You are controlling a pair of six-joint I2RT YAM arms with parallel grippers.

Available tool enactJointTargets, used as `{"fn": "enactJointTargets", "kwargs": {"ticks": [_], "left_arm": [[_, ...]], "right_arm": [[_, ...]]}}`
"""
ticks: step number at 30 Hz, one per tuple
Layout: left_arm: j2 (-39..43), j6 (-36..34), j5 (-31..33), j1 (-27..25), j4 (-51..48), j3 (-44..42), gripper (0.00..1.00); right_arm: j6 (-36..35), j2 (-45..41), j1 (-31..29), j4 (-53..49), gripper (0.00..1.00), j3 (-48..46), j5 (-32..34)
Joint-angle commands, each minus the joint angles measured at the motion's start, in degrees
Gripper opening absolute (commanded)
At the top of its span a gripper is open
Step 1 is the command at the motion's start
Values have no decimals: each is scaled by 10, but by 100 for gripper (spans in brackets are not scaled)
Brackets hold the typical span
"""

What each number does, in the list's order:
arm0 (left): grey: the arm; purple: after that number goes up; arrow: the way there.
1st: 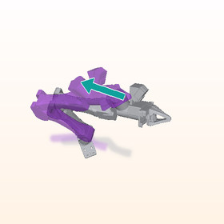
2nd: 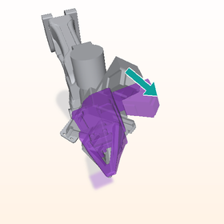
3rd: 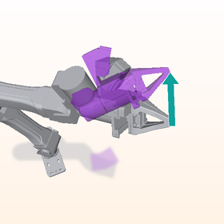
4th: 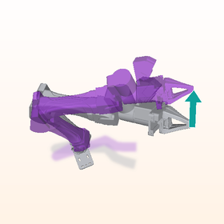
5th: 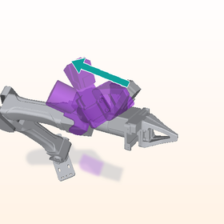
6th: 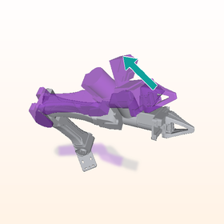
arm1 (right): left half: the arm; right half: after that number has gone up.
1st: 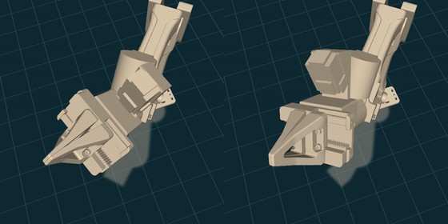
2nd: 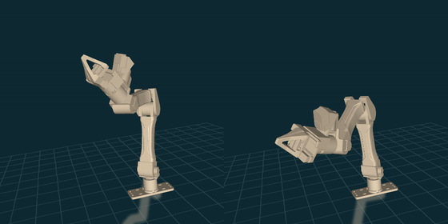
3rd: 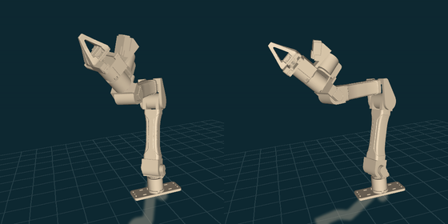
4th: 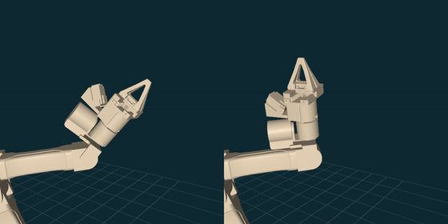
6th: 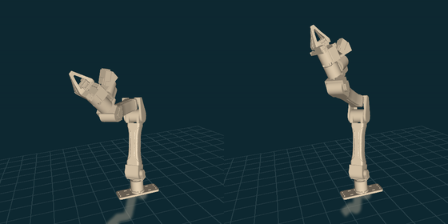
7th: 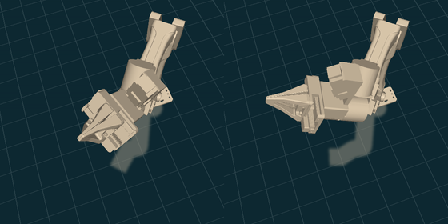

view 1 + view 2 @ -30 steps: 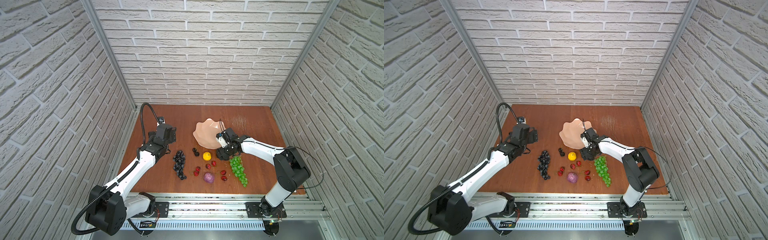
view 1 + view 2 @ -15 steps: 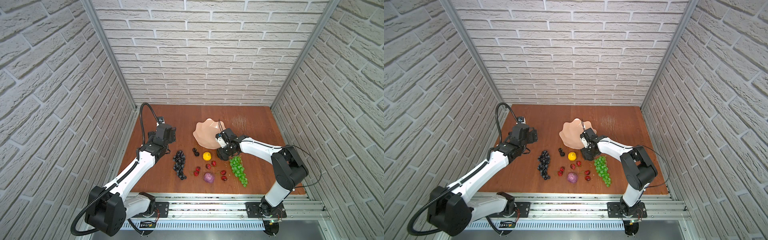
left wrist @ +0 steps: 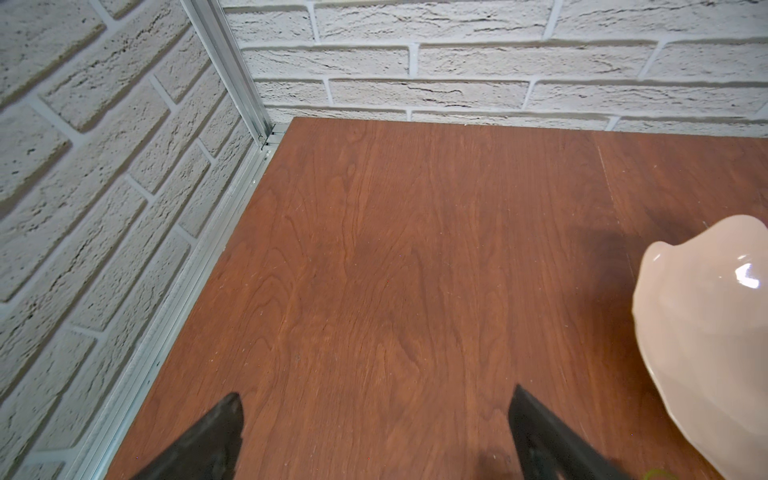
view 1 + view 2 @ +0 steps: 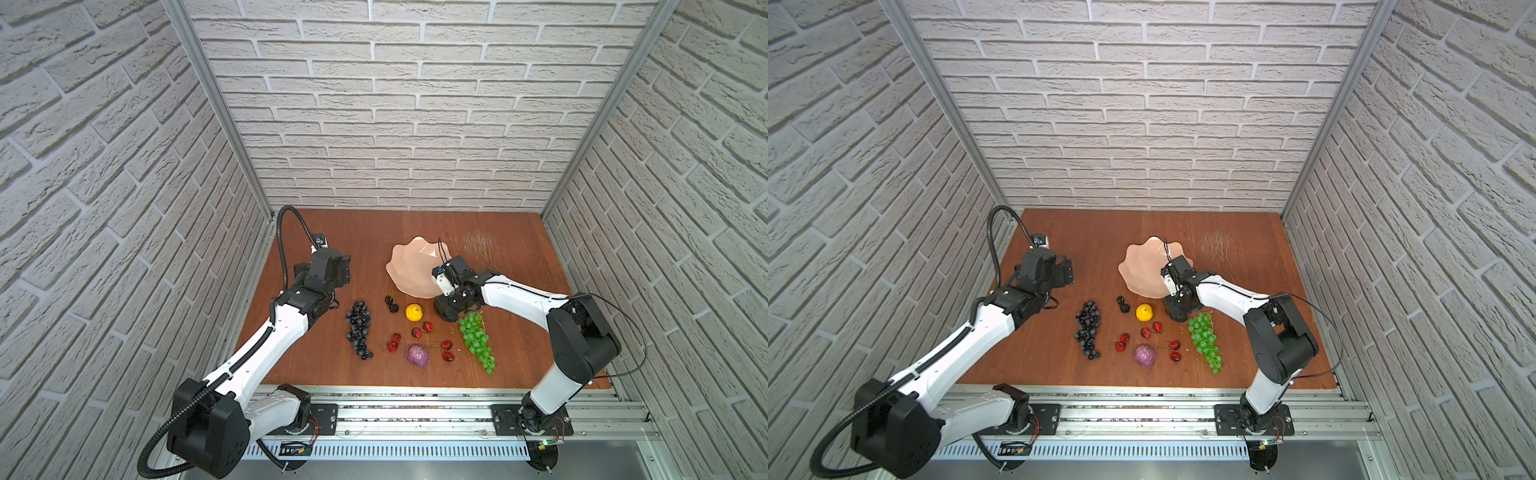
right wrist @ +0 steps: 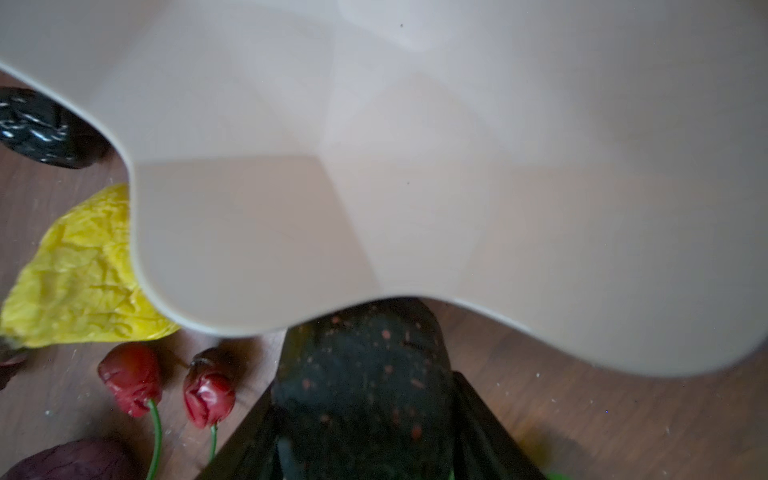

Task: Place and organize the fake fruits in the fruit bowl
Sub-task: 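Lift the avocado with the right gripper and lower it into the pink bowl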

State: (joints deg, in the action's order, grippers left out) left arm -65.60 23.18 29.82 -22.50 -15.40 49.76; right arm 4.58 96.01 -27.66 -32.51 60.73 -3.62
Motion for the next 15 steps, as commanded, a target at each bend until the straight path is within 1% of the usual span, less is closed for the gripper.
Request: {"fn": "enactJointTargets", "kwargs": {"ticks": [1,10,15], "left_arm": [[19,5,16,4,-4,8,98],[18,3,15,4,-16,35,98],[9,18,-6,4,-26,43,98]], "right_arm": [[15,-30,-5,-25,36,1,-23],[22,-73,-5,-123,37,13,-31],[35,-121,-5,-155,37,10,-40]]}}
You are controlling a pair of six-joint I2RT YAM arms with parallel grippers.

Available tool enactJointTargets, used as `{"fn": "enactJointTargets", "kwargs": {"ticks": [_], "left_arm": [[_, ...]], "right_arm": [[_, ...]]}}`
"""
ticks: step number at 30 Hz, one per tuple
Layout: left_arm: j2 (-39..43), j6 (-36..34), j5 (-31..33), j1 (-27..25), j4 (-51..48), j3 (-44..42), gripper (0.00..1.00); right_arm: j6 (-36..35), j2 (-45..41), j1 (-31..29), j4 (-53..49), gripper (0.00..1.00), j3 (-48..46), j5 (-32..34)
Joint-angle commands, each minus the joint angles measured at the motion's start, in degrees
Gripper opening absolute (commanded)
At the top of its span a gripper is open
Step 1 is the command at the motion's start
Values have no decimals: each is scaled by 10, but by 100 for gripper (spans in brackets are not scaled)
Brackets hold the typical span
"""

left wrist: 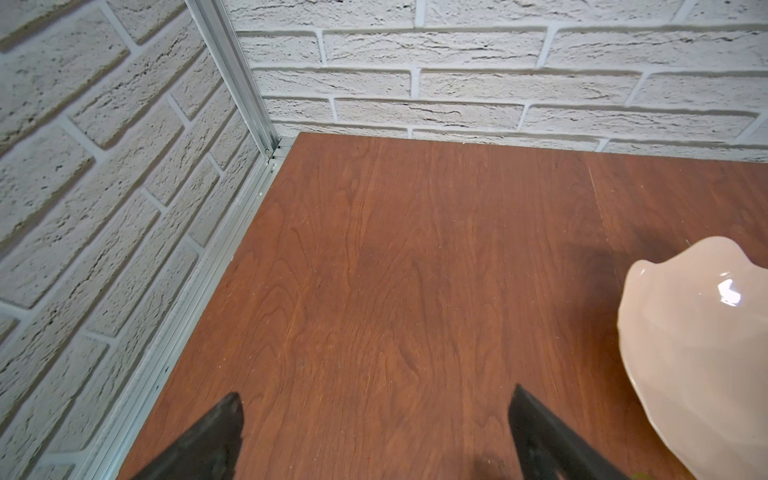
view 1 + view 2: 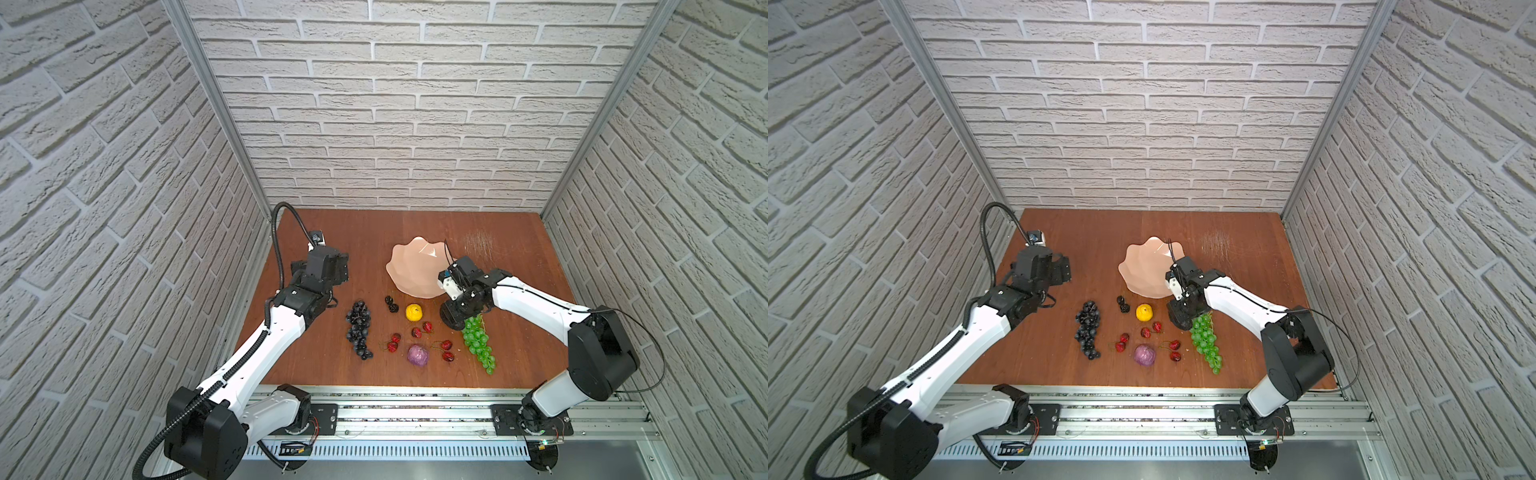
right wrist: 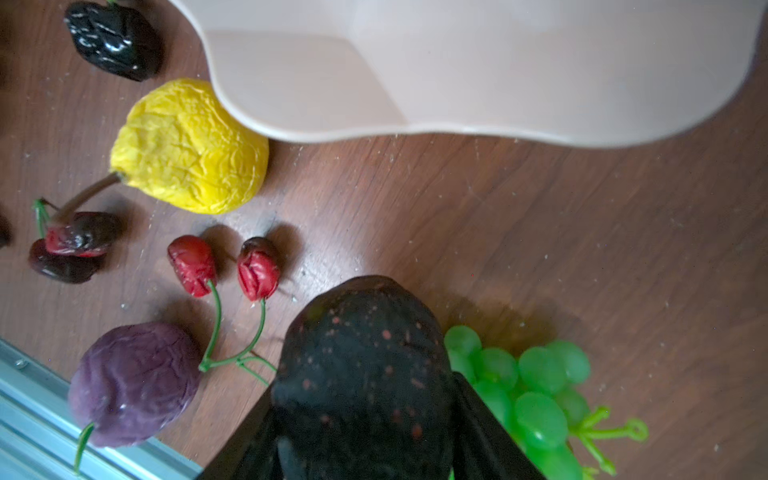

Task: Place and organize the fake fruits in the fruit bowl
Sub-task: 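Lift the avocado with the right gripper and lower it into the pink bowl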

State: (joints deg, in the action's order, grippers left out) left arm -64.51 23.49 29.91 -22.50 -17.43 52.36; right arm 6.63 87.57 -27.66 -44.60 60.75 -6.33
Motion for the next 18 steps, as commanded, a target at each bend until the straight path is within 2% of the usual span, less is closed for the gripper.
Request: {"fn": "enactJointTargets", "kwargs": {"ticks": [1,4,7,10,12,18], "left_arm": [[-3,18,-14,4,-7,19,98],[-11,29,-39,4,-13,28,98],[-25,41,-67,4,-37,51,98],[-41,57,-99,4,-65,71,98],[-50,65,-116,4,-88,85,98],[-56,76,-130,4,-135,100,98]], "right_arm": [[16,-44,-5,-39,37,16,-14],[20,-52,-5,-48,37,66,-21],[16,-19,-3,-46,36,155,-11],[3,44,3,-18,36,244,-2],[-1,102,12,-3,36,308,-19],[-14,251,21,-14,36,466,-23]]}}
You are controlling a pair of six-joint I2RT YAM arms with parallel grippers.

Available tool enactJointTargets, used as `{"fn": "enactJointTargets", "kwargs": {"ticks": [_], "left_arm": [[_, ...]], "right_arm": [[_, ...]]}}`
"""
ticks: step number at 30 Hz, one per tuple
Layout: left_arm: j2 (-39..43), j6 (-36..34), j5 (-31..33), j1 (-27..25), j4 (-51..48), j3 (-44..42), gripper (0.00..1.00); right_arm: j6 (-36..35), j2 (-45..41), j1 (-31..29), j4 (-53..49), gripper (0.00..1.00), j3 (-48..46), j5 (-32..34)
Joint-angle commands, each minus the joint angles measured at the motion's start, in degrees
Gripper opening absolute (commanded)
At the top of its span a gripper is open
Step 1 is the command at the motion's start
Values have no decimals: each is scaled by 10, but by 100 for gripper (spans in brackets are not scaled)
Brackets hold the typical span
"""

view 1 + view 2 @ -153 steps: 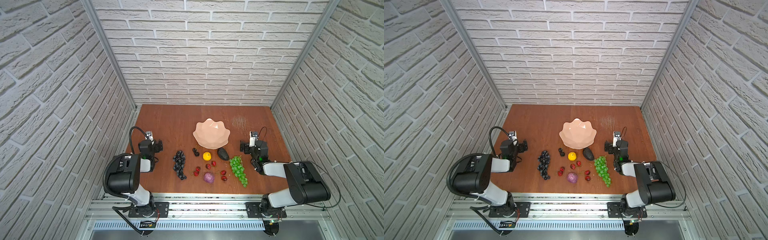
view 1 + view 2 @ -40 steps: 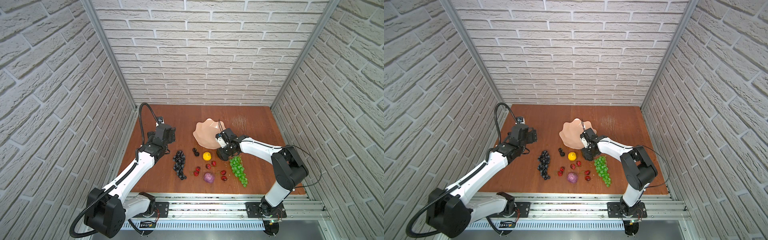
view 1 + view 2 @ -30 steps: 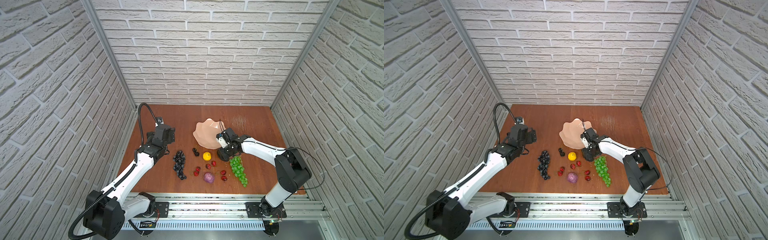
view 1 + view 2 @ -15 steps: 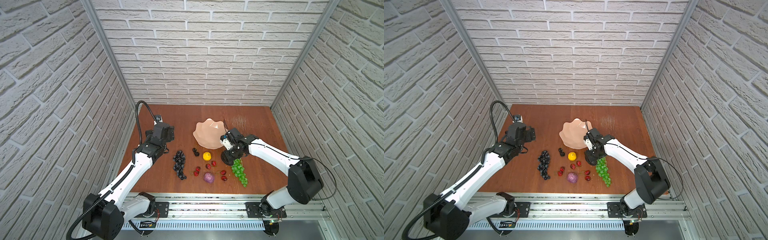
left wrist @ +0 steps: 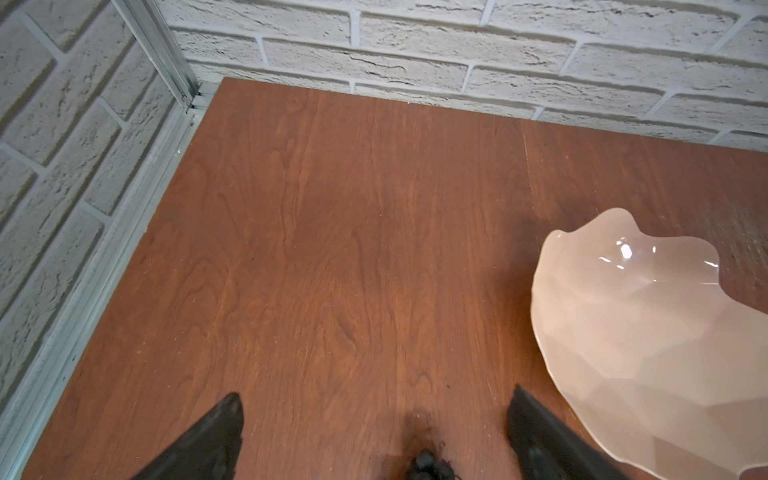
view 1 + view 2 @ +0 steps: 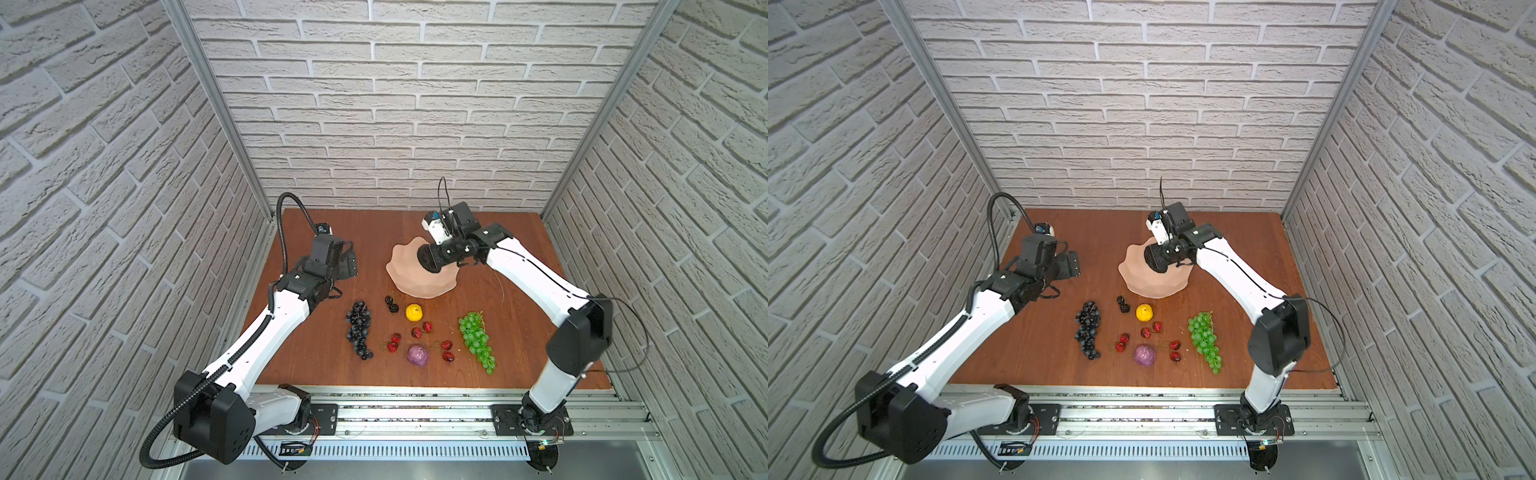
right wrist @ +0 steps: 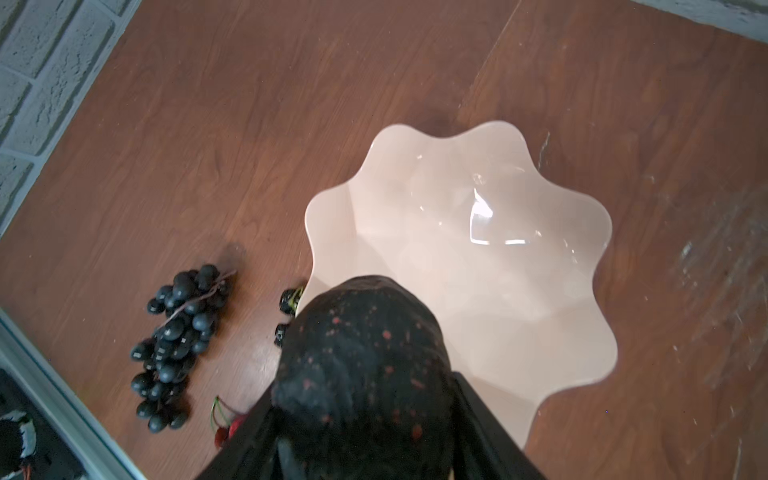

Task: Place and organize the fake fruits in the fruit bowl
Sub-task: 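Lift the avocado with the right gripper and lower it into the pink bowl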

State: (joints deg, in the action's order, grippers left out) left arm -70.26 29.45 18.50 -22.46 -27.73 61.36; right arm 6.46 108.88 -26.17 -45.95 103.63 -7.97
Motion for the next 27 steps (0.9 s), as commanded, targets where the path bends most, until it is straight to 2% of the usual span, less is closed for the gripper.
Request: {"fn": "enactJointTargets", "kwargs": {"ticks": [1,4,9,22,27], "left_arm": [[5,18,-20,3,-28,4,98],[23,23,-28,3,-22,-13,98],[34,16,-34,3,-31,-18,98],[-1,18,-54,1,-59,-4,98],[-13,17,-80,1,-62,6,98]], "right_arm": [[-13,68,7,-6,36,58,-11],[-23,117,12,-23,36,95,-4],[-41,144,35,1,36,78,24],[-88,196,52,28,37,89,65],[-83,213,54,40,38,97,51]]}}
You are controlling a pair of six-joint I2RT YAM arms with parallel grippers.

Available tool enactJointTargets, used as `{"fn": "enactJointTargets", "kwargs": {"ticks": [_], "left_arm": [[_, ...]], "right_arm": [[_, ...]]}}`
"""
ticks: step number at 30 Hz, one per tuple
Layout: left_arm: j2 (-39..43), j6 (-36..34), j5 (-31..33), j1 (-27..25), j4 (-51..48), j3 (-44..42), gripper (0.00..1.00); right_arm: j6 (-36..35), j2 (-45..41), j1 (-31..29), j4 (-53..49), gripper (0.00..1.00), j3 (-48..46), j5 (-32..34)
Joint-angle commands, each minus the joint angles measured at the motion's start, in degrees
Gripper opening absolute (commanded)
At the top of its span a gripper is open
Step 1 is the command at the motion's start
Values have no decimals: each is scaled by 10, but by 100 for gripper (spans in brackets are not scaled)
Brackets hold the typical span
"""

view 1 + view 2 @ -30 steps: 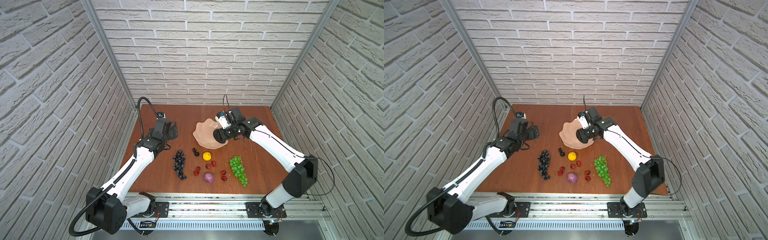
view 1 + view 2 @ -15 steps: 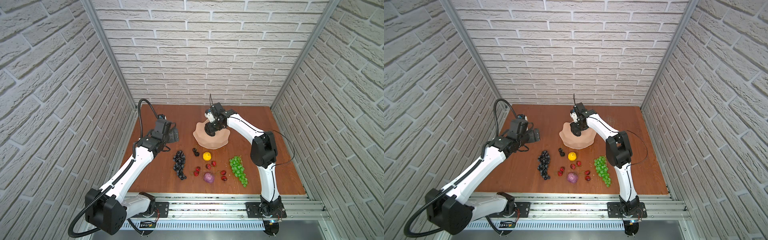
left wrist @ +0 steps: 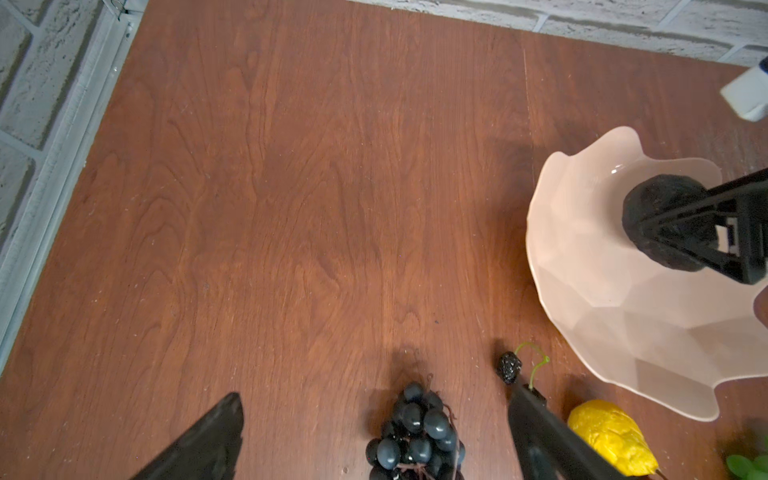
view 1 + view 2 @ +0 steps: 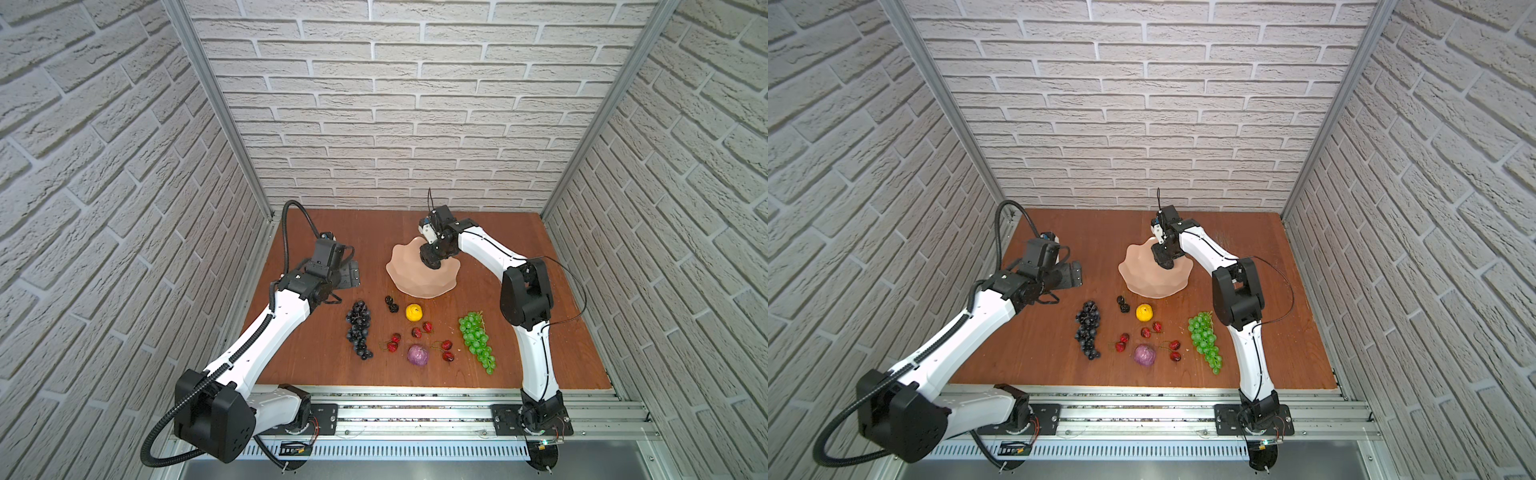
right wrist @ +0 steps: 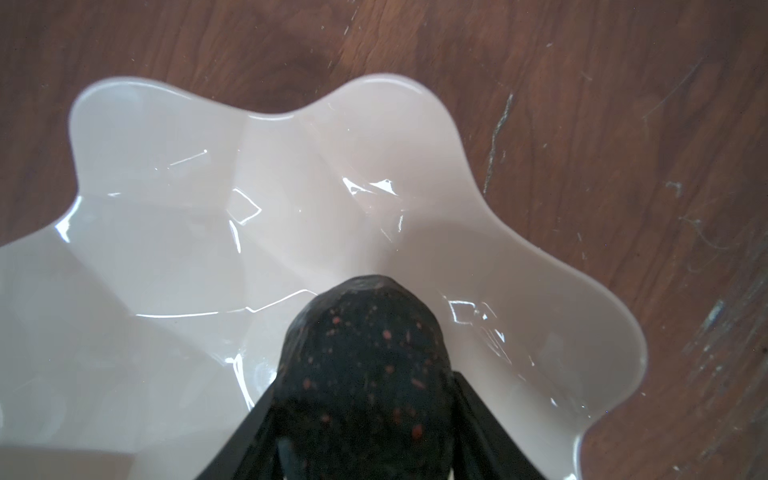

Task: Place and organize the fake fruits in the fruit bowl
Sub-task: 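Lift the avocado with the right gripper and lower it into the pink bowl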

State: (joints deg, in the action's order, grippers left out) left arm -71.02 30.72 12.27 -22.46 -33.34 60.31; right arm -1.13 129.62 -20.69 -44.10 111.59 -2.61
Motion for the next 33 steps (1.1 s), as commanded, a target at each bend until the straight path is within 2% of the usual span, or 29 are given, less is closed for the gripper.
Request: {"fn": "enactJointTargets", "kwargs": {"ticks": [1,12,21,24,33], "left_arm": [[-7,4,-22,1,-8,21,98],[-38,24,-72,-6,-40,52,98],[-46,24,-90,-25,-52,66,98],[-62,34,-113,-28,-74,83,98],[-82,42,-130,-67,-89,94,96]], "right_arm": [[-6,7,-1,21,38,19,-3],[-4,29,1,15,45,30,-13],[2,25,0,10,63,31,-42],[-2,17,1,13,68,31,-44],[-8,-9,0,4,69,28,-54]]}}
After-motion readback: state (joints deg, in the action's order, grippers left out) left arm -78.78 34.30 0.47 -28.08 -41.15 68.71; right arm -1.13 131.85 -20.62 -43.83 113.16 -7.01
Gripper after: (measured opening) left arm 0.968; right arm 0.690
